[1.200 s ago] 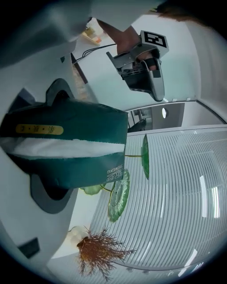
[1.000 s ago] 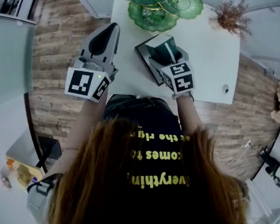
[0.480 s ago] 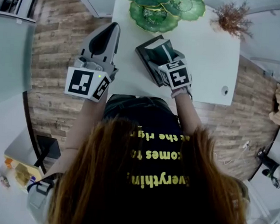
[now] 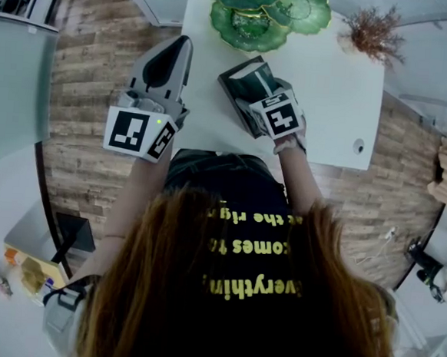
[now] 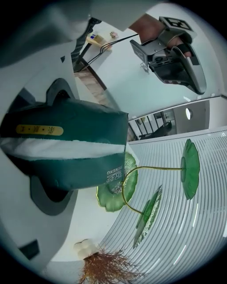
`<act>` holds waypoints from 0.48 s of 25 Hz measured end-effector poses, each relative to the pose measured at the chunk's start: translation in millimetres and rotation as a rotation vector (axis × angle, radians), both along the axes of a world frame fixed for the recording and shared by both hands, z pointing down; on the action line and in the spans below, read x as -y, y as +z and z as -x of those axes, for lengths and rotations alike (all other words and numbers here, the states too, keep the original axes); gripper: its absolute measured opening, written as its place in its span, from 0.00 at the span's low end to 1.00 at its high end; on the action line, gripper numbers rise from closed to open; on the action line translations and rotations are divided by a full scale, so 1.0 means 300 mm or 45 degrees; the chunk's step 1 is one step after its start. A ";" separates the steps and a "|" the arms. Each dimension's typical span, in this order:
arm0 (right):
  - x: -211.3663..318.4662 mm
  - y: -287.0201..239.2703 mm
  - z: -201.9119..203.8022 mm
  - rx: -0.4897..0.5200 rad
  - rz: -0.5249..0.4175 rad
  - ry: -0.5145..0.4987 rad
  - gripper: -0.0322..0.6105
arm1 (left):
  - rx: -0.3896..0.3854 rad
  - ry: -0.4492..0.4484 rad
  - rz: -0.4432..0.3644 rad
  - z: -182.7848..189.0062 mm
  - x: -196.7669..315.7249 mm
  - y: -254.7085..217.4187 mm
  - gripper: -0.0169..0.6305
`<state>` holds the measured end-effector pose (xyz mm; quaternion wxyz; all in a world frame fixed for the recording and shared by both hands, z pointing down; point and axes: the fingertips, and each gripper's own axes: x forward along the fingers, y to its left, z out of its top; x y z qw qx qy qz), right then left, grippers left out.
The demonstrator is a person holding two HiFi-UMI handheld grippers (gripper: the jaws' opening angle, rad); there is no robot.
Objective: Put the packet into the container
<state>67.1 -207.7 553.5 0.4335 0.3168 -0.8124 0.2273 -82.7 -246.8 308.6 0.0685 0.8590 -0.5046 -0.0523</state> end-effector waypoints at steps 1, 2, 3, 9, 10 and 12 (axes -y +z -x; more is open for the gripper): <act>0.000 0.003 -0.001 -0.010 0.006 0.000 0.69 | 0.000 -0.002 -0.001 0.003 -0.001 -0.001 0.03; 0.001 0.002 0.000 -0.016 0.010 -0.002 0.69 | 0.000 -0.004 -0.001 0.006 -0.003 -0.002 0.03; 0.002 -0.001 0.002 -0.019 0.008 -0.007 0.69 | 0.000 -0.007 -0.002 0.010 -0.004 -0.003 0.03; -0.007 0.010 -0.001 -0.008 0.045 0.016 0.70 | -0.005 -0.015 -0.002 0.025 -0.005 -0.004 0.03; -0.010 0.010 -0.003 0.001 0.055 0.020 0.70 | -0.006 -0.014 -0.003 0.025 -0.005 -0.004 0.03; -0.012 0.008 -0.008 0.025 0.069 0.038 0.72 | -0.010 -0.011 -0.003 0.027 -0.005 -0.004 0.03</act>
